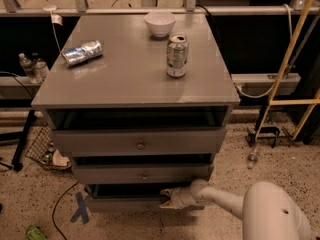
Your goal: Open bottom drawer
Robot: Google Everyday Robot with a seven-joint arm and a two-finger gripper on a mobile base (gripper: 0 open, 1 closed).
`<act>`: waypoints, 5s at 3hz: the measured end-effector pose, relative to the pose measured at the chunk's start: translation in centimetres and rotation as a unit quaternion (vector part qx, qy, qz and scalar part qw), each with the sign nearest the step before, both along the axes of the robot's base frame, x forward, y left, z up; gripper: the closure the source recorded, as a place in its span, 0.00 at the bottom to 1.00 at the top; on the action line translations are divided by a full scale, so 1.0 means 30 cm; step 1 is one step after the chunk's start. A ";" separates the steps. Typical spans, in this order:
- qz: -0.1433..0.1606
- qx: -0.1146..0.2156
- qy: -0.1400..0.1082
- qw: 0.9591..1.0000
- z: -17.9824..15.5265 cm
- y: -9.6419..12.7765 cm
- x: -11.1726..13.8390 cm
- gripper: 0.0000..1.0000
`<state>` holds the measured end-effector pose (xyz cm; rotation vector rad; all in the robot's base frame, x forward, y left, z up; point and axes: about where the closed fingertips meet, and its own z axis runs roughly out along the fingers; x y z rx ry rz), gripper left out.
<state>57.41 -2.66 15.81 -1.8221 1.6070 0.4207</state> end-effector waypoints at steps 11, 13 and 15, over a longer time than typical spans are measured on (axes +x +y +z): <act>-0.015 -0.026 -0.009 0.999 0.031 0.018 -0.063 1.00; -0.039 -0.024 0.015 0.999 0.013 -0.033 -0.160 1.00; -0.058 -0.017 0.036 0.998 -0.014 -0.068 -0.237 1.00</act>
Offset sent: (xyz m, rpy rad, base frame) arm -0.1203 -0.0506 0.0337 -0.1467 0.0202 -0.1464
